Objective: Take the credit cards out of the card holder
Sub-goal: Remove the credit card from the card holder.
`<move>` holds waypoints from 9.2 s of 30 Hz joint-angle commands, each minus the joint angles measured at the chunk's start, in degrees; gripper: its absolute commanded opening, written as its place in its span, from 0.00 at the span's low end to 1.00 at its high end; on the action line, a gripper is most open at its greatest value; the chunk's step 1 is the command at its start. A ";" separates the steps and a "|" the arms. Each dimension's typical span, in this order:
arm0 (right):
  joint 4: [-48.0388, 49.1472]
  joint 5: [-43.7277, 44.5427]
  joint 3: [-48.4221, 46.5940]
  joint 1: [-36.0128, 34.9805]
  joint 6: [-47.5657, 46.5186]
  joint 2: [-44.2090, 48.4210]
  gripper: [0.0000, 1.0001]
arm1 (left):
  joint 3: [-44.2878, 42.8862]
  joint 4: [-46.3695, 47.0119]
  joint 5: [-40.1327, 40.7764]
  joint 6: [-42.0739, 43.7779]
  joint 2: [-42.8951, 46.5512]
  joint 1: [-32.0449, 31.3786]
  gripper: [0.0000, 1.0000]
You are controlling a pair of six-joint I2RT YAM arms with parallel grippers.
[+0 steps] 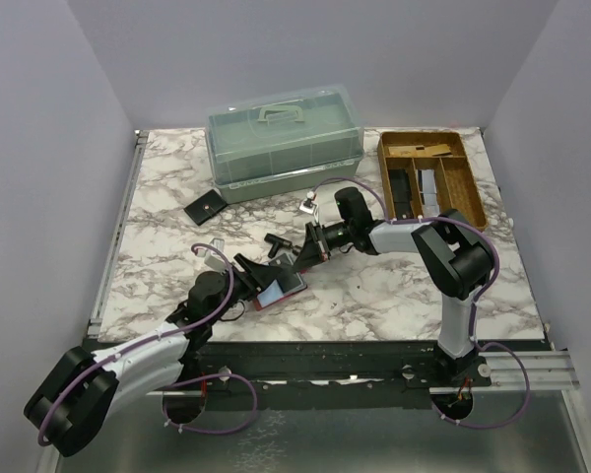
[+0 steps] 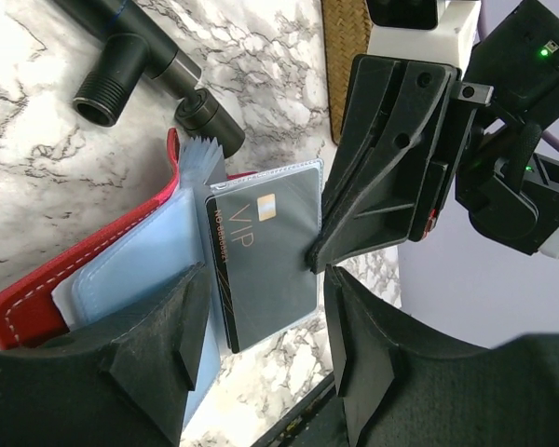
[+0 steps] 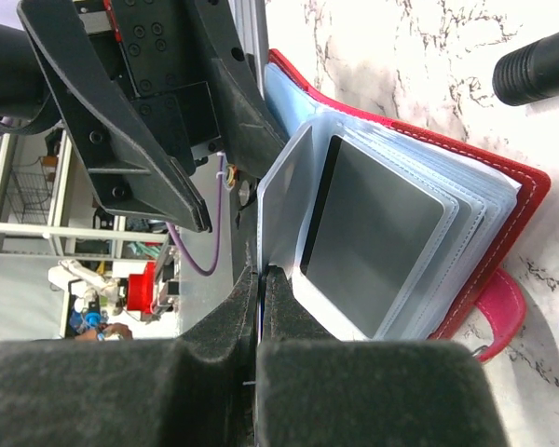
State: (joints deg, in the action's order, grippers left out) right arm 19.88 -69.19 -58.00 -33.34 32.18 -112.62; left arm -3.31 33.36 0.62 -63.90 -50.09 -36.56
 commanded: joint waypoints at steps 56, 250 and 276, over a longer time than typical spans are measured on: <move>1.84 -3.79 -1.44 -0.67 3.56 -4.87 0.18 | 0.97 14.40 -8.83 -1.54 -9.38 0.61 0.36; -2.32 -11.50 -5.38 -1.29 2.45 -5.82 0.09 | -2.74 36.70 -25.66 -13.94 -27.11 7.22 0.00; -16.78 -8.34 -7.22 5.41 -16.77 -0.98 0.59 | 3.05 29.44 -23.00 -9.20 -18.46 9.84 0.00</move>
State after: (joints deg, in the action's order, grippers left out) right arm 8.97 -80.66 -63.48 -28.82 22.55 -115.00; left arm -0.40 63.26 -21.45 -75.88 -70.65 -27.14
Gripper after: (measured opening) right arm 0.570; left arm 0.017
